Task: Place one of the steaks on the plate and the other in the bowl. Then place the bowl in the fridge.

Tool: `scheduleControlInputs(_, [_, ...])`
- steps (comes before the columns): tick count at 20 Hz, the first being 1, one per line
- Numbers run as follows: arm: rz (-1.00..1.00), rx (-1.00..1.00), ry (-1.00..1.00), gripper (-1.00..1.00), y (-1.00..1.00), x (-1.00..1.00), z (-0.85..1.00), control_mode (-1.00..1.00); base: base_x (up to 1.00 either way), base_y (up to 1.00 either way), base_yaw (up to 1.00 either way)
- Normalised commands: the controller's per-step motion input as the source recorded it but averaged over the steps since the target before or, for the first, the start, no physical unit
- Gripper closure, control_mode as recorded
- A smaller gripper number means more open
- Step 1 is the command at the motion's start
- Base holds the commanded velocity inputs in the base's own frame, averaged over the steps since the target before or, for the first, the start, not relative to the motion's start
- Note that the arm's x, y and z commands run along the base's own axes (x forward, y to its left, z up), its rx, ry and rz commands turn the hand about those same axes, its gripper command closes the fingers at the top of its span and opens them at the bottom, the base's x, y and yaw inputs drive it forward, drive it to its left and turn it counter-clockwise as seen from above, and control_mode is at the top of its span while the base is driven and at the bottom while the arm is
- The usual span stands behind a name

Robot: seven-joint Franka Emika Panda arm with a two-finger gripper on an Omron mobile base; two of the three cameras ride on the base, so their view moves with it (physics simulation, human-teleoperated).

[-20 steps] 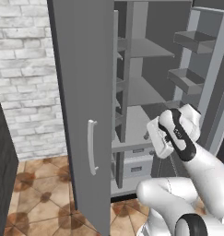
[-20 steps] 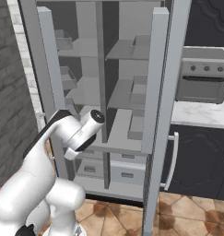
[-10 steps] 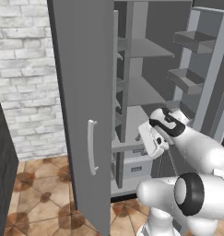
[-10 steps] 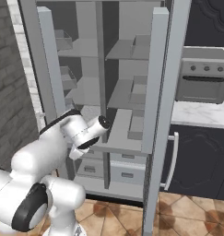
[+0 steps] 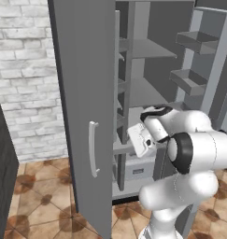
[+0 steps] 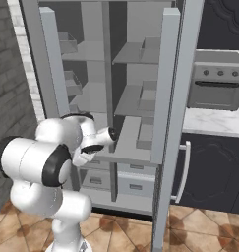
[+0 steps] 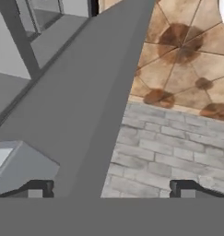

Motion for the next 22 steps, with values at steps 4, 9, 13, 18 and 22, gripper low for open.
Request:
scheduleControlInputs(4, [0.12, 0.18, 0.18, -1.0, 0.37, 0.07, -0.28, -1.0, 0.0, 0.0, 0.0])
scheduleControlInputs(9, [0.1, 0.13, 0.04, -1.0, 0.24, 0.32, -0.22, -1.0, 0.0, 0.0, 0.0])
scheduleControlInputs(13, [0.09, 0.11, 0.01, -1.0, 0.24, 0.16, -0.29, -1.0, 0.0, 0.0, 0.0])
scheduleControlInputs(18, [0.02, 0.08, 0.01, -1.0, 0.25, 0.0, -0.39, -1.0, 0.0, 0.0, 0.0])
scheduleControlInputs(22, [0.0, 0.06, 0.0, -1.0, 0.23, 0.03, -0.28, -1.0, 0.0, 0.0, 0.0])
